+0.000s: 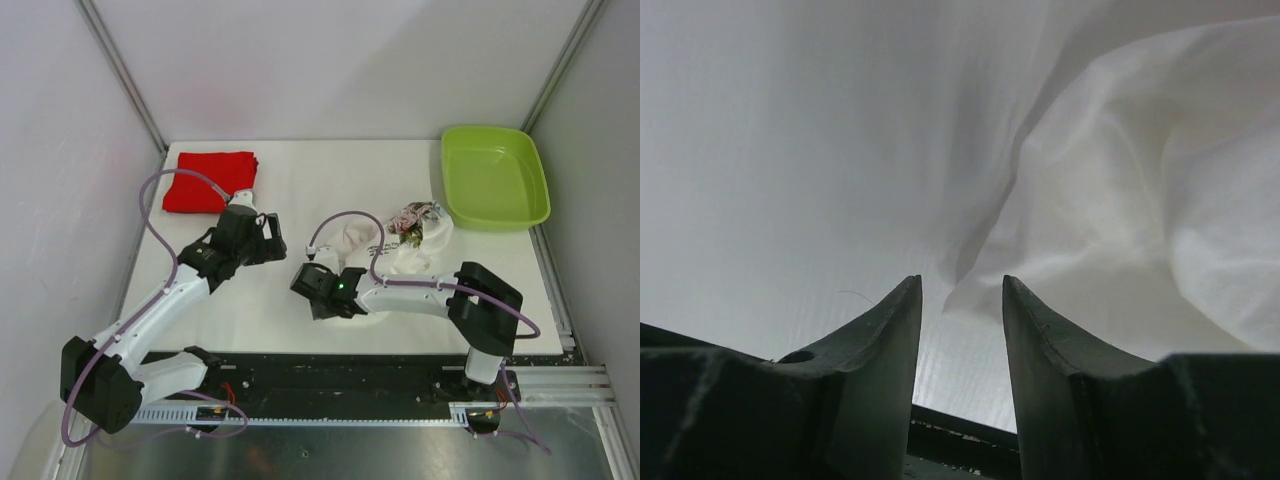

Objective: Fold and stack the t-shirts
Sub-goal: Flatten out the tshirt

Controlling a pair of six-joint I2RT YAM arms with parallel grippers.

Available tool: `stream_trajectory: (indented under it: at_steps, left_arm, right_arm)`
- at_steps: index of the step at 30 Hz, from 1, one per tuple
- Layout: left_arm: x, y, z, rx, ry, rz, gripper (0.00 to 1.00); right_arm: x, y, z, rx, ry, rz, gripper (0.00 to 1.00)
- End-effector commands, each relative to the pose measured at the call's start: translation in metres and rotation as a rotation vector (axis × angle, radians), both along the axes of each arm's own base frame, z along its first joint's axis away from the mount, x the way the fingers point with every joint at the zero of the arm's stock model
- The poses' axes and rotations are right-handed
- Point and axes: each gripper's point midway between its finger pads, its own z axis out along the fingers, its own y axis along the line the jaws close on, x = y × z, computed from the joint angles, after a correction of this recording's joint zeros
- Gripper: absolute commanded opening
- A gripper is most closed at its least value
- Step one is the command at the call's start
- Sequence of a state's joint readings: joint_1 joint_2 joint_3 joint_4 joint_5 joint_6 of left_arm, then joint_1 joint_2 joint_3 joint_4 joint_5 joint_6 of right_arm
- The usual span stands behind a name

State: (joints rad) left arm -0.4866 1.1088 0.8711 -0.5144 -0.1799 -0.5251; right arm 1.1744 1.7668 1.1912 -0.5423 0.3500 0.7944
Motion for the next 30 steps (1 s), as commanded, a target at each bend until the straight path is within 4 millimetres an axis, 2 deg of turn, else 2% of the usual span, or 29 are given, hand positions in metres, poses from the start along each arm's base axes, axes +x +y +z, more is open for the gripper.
stream_trajectory:
  at_steps: [1,8,12,14,17,19,24,30]
  left_arm:
    - [0.005,0.0,0.004,-0.027,-0.021,0.025,0.95]
    - [0.007,-0.002,0.001,-0.029,-0.006,0.027,0.95]
    - [0.007,-0.004,-0.002,-0.031,0.002,0.023,0.95]
    - [0.007,-0.005,-0.005,-0.034,0.011,0.018,0.95]
    - [0.007,-0.011,-0.01,-0.049,0.024,-0.001,0.95]
    - [0.007,-0.018,-0.014,-0.071,0.035,-0.023,0.93]
    - [0.016,-0.043,-0.021,-0.114,0.047,-0.075,0.91]
    - [0.03,-0.087,-0.03,-0.112,0.058,-0.167,0.87]
  right_arm:
    - [-0.005,0.0,-0.006,-0.019,-0.003,-0.019,0.43]
    - [-0.018,0.002,-0.025,-0.061,0.022,0.004,0.43]
    - [-0.017,-0.003,-0.03,-0.088,0.015,-0.003,0.38]
    - [-0.014,-0.005,-0.027,-0.094,0.0,-0.012,0.31]
    - [-0.007,-0.011,-0.016,-0.091,-0.027,-0.034,0.13]
    - [-0.001,-0.017,0.0,-0.077,-0.052,-0.055,0.03]
    - [0.018,-0.05,0.057,-0.038,-0.145,-0.141,0.0]
    - [0.037,-0.115,0.124,0.007,-0.243,-0.276,0.0]
